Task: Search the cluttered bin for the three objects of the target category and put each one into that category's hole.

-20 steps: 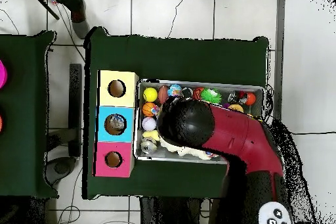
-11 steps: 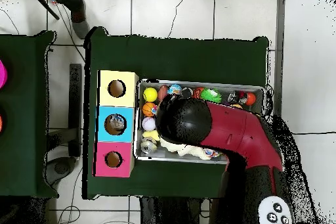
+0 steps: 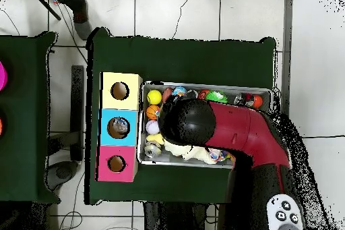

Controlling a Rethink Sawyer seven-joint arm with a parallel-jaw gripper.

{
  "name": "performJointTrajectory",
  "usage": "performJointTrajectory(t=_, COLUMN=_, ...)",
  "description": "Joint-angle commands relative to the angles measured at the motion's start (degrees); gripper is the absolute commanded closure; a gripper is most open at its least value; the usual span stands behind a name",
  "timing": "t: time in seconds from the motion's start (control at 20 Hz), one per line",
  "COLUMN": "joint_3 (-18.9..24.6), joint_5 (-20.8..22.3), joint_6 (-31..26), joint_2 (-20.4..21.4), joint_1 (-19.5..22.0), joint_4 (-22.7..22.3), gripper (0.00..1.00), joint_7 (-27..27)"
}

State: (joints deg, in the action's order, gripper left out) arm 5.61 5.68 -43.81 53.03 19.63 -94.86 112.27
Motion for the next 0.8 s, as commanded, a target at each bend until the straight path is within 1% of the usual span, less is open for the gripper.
performJointTrajectory(t=0.05, joint_3=6.25, joint_5=3.41, joint_6=-2.36, joint_2=-2.07, joint_1=2.65, joint_4=-0.43, gripper=1.0, joint_7=-10.28)
performJointTrajectory(t=0.5, joint_3=8.05, joint_5=4.52, joint_6=-2.97, joint_2=-1.37, joint_1=3.15, joint_4=-0.63, gripper=1.0, joint_7=-9.21)
performJointTrajectory(t=0.8, joint_3=9.53, joint_5=6.91, joint_6=-0.26, joint_2=-3.64, joint_1=5.08, joint_4=-0.23, gripper=1.0, joint_7=-10.14)
